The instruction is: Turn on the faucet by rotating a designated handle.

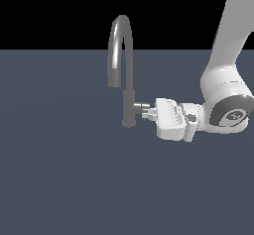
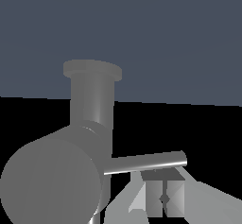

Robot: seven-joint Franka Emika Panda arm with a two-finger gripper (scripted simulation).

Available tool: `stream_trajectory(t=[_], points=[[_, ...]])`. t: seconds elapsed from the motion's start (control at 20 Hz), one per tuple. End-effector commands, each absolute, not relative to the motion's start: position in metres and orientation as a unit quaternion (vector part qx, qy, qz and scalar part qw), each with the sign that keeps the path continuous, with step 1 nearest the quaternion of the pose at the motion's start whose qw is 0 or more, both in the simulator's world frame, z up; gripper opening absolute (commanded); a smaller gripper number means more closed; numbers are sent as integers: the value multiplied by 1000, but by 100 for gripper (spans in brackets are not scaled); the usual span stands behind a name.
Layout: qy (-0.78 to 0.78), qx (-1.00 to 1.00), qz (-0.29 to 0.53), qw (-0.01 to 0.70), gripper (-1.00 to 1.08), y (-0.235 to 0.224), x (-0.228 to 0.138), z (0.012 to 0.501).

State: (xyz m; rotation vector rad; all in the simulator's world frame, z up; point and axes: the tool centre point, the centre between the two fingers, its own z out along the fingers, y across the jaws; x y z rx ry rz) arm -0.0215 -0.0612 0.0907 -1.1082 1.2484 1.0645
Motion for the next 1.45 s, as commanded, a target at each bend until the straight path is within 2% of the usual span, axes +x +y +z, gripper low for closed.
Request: stream_trajectory(t=[0.0,0.55,0.6,0.65,1.4], points=[[527,-468,449,549,-100,-61,-22,91],[539,-458,458,539,-100,-62,-17,41],[539,-458,458,539,-100,-62,-17,41],[522,-470,449,553,-100,-67,-8,73],[538,-458,458,540,-100,-67,10,25]])
